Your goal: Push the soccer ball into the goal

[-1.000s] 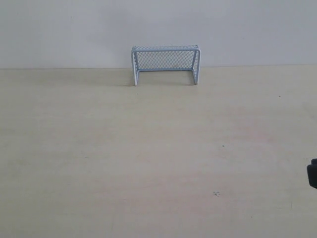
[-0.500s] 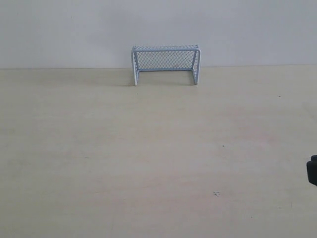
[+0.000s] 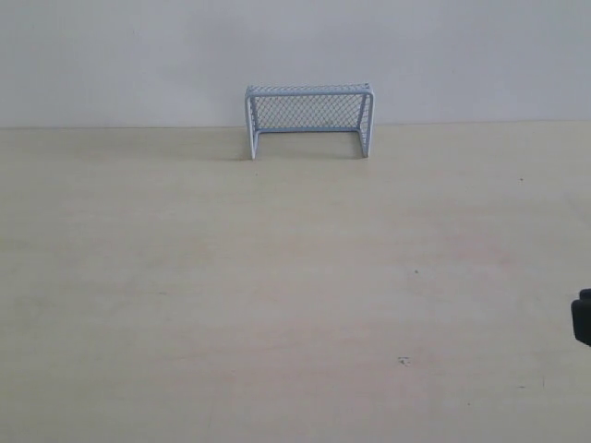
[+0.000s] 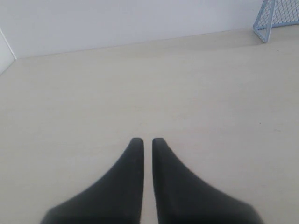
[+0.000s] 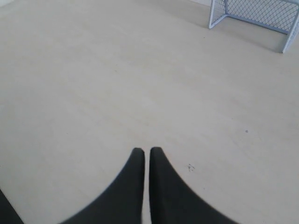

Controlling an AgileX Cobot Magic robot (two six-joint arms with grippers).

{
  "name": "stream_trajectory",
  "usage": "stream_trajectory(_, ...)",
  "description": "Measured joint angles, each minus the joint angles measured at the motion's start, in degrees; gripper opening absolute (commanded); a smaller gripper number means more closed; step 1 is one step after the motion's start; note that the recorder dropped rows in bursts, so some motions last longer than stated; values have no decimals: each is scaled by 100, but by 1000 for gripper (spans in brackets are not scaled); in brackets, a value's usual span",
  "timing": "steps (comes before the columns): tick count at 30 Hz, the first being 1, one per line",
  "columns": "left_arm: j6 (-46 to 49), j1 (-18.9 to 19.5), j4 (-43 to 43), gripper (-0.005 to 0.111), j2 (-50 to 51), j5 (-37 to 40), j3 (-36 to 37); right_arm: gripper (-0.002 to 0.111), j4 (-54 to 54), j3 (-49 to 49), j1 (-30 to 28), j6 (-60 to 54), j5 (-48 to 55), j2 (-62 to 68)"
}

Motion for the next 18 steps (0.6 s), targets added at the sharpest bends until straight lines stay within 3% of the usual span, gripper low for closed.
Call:
stream_trajectory(12,0,0,0,6,0,0,0,0,-12,0,-58,0,0,0)
stream_trajectory(18,0,0,0,6,0,0,0,0,-34,0,-572,-61,-2,-250)
